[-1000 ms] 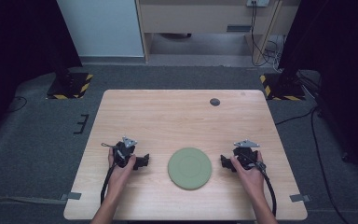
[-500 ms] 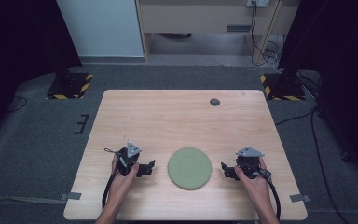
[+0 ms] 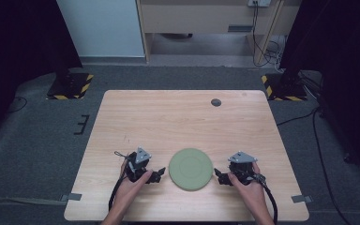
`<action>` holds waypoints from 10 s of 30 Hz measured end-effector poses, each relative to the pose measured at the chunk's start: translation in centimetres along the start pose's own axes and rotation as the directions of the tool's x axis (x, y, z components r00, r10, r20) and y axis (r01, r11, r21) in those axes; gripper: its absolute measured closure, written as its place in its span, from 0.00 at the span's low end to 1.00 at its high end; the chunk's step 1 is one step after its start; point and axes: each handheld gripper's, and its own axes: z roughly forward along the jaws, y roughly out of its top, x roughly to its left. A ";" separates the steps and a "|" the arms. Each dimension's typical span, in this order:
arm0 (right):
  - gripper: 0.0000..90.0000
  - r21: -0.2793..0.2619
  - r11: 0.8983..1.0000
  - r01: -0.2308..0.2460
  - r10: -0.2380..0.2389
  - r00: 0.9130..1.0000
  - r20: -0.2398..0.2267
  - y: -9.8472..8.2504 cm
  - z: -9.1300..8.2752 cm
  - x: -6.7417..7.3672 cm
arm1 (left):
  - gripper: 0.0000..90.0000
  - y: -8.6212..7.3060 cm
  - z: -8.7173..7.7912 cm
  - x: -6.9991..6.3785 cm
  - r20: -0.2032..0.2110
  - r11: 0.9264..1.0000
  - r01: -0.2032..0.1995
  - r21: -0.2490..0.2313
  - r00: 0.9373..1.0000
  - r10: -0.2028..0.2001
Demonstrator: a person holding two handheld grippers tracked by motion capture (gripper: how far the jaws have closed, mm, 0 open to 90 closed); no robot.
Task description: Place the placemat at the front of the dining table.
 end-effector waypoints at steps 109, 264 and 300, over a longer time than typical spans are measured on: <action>0.06 0.009 0.999 0.049 -0.050 0.998 0.048 0.7 1.2 2.4 | 0.03 0.6 1.9 -2.1 -0.064 1.000 -0.020 0.010 0.998 0.021; 0.12 0.186 0.980 0.074 -0.049 0.989 -0.139 12.1 4.2 -1.4 | 0.03 3.2 1.6 -0.4 -0.038 0.999 -0.045 0.000 0.998 0.045; 0.29 0.279 0.960 0.038 0.049 0.954 -0.297 11.9 9.7 -1.1 | 0.03 2.6 3.0 -1.8 -0.039 0.996 -0.075 0.058 0.996 0.077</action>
